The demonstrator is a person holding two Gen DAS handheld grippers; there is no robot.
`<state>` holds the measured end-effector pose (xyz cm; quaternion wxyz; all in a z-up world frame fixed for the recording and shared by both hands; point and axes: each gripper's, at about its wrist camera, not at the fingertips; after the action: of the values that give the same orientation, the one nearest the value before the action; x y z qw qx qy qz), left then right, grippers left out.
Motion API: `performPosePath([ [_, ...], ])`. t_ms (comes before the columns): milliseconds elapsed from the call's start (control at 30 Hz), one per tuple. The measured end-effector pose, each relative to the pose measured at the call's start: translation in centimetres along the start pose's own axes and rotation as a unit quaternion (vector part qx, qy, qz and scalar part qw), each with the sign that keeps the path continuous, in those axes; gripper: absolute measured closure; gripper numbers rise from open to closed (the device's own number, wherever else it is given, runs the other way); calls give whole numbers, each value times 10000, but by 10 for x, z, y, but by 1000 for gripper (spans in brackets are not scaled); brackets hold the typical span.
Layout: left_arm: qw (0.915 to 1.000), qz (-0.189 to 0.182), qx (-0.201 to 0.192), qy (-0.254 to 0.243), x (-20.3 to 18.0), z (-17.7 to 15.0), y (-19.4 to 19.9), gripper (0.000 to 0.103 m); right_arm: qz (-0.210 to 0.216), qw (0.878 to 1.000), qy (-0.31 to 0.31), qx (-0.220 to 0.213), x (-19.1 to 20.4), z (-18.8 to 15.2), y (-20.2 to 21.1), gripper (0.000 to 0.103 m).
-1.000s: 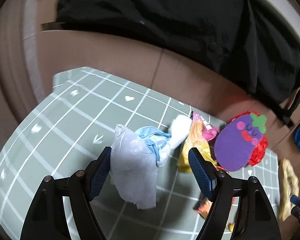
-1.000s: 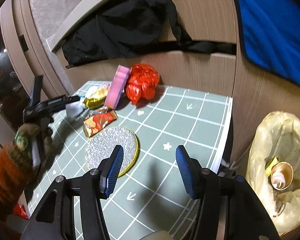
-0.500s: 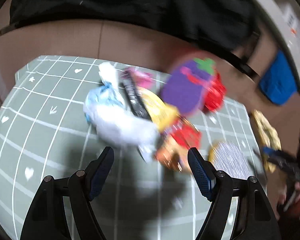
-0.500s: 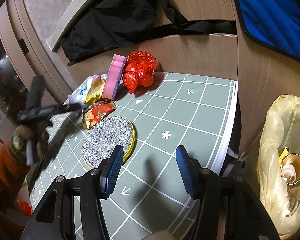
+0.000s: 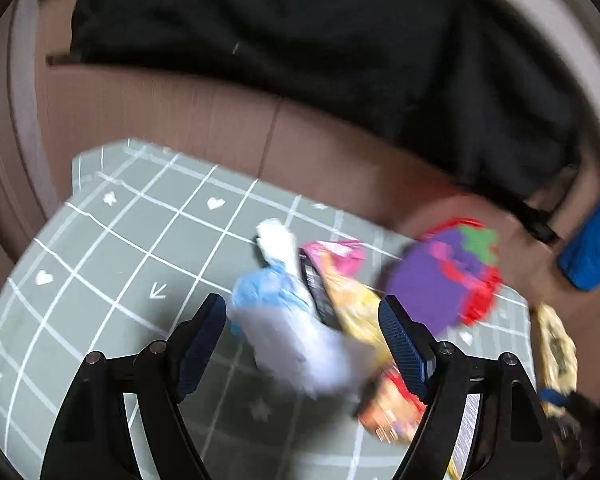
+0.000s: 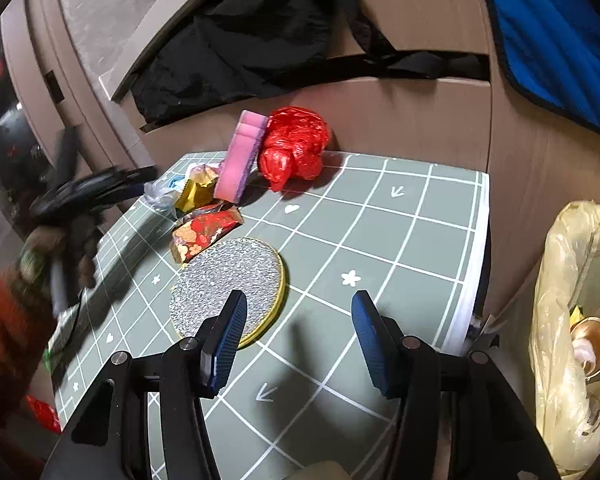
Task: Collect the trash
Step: 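Grasp the blue-white plastic bag with the left gripper while the right grasps the yellow snack bag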
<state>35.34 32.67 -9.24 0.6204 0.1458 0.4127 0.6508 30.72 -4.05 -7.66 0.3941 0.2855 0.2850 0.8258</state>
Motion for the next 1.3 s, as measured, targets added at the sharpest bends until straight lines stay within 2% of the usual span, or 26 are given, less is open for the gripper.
performPosePath([
  [67, 9996, 203, 147, 122, 3, 4, -17, 29, -106, 9998, 162, -41, 4, 1, 4, 51],
  [133, 9991, 220, 293, 190, 3, 5, -29, 34, -193, 9993, 295, -87, 5, 1, 8, 51],
  [200, 9986, 170, 428, 278, 2, 2, -36, 43, -152, 9994, 316, -71, 4, 4, 8, 51],
  [233, 9983, 123, 460, 351, 2, 0, -37, 51, -56, 9995, 296, -21, 4, 7, 6, 51],
  [367, 9986, -89, 199, 473, 4, -18, -9, 54, 252, 9988, 412, 75, 19, 29, -6, 51],
  [533, 9975, 59, -200, 677, 11, -56, 51, 54, 449, 9948, 913, 0, 70, 64, -27, 51],
  [700, 9939, 59, -463, 1003, 33, -102, 100, 52, 830, 9898, 1143, 199, 124, 80, -65, 51],
  [767, 9934, -71, -408, 1074, 44, -114, 109, 42, 964, 9872, 1221, 345, 145, 78, -80, 51],
  [833, 9918, 91, -551, 1151, 57, -125, 126, 29, 1029, 9849, 1308, 473, 161, 72, -90, 51],
  [967, 9870, 297, -1056, 1172, 78, -136, 171, 26, 1004, 9802, 1550, 713, 193, 56, -106, 51],
  [1067, 9831, 543, -1245, 1227, 96, -141, 197, 26, 1096, 9776, 1613, 789, 209, 46, -111, 51],
  [1200, 9805, 575, -1279, 1376, 112, -151, 211, 26, 846, 9757, 1803, 909, 232, 34, -129, 51],
  [1300, 9812, 527, -1225, 1395, 114, -157, 213, 26, 416, 9762, 1881, 998, 236, 26, -149, 51],
])
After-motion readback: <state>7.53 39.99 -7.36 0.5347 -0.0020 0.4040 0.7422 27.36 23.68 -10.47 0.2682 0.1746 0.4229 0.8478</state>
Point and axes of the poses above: each gripper's, at about its wrist camera, not at the fingertips, and y roughly against the way its jaws point, x to its left, z to its top, and after that the axes turned 1 degree about -y, right-handed
